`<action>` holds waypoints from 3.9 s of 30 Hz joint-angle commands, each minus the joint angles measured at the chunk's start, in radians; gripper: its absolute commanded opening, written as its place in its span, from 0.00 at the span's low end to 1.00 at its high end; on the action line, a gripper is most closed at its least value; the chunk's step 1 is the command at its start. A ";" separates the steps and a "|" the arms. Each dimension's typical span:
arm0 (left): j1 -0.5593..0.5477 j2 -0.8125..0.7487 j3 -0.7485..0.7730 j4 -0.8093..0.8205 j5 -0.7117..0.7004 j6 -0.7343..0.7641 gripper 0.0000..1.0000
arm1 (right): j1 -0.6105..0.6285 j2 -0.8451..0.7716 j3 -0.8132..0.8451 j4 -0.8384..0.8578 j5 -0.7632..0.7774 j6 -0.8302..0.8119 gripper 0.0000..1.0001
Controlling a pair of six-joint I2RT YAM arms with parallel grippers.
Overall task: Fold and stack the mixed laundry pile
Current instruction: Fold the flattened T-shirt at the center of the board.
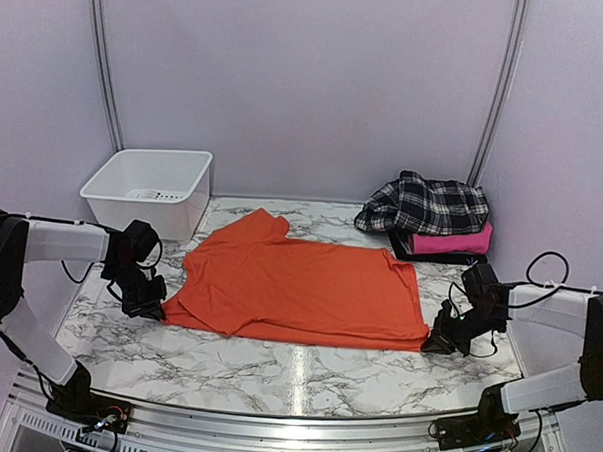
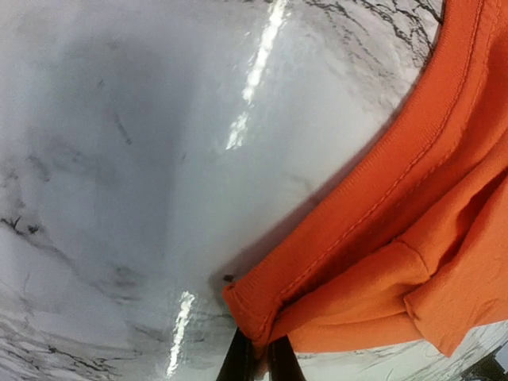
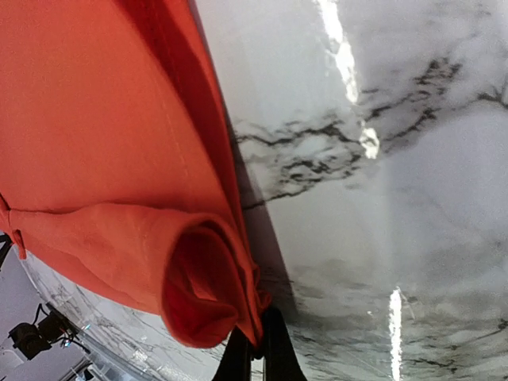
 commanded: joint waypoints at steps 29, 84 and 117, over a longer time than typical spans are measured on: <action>-0.348 -0.170 0.037 -0.072 0.126 -0.083 0.36 | 0.011 -0.063 0.138 -0.221 -0.065 -0.157 0.33; -0.577 0.156 0.384 -0.246 -0.088 0.068 0.00 | 0.016 0.034 0.193 -0.172 -0.053 -0.147 0.00; -0.356 0.387 0.679 -0.250 -0.143 0.186 0.11 | -0.033 0.159 0.253 -0.020 0.064 -0.009 0.00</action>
